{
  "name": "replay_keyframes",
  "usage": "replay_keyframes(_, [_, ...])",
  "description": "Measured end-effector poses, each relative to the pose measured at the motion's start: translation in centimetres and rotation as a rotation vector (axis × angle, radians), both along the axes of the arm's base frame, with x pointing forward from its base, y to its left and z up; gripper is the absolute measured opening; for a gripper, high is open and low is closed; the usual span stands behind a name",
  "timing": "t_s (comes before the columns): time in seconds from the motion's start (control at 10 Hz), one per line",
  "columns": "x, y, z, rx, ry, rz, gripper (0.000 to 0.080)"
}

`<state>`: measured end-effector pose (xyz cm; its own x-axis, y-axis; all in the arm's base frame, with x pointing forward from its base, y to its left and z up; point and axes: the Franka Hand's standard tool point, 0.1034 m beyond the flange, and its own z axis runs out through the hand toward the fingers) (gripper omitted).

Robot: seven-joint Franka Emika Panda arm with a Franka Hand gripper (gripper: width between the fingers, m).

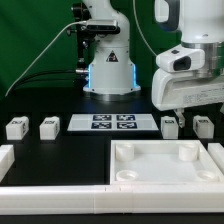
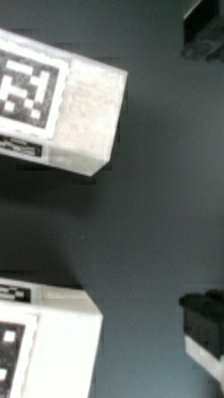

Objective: Assemble one leg

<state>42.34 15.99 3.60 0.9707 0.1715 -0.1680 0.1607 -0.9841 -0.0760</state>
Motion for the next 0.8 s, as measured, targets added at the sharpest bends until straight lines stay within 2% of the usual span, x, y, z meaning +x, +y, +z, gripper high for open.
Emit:
replay_keyframes(0.2, [-0.9,0.9,0.2,-0.059,0.223,-0.028,0.0649])
replay_keyframes(0.3, [-0.2,1.4,0.3,-0.069,0.272,-0.031,0.0649])
replay_keyframes(0.4, [0.2,1.5,0.2,-0.068,0.266,-0.038,0.0649])
replay_keyframes(0.8, [-0.3,1.2,-0.5,-0.073,0.294,-0.039,0.0649])
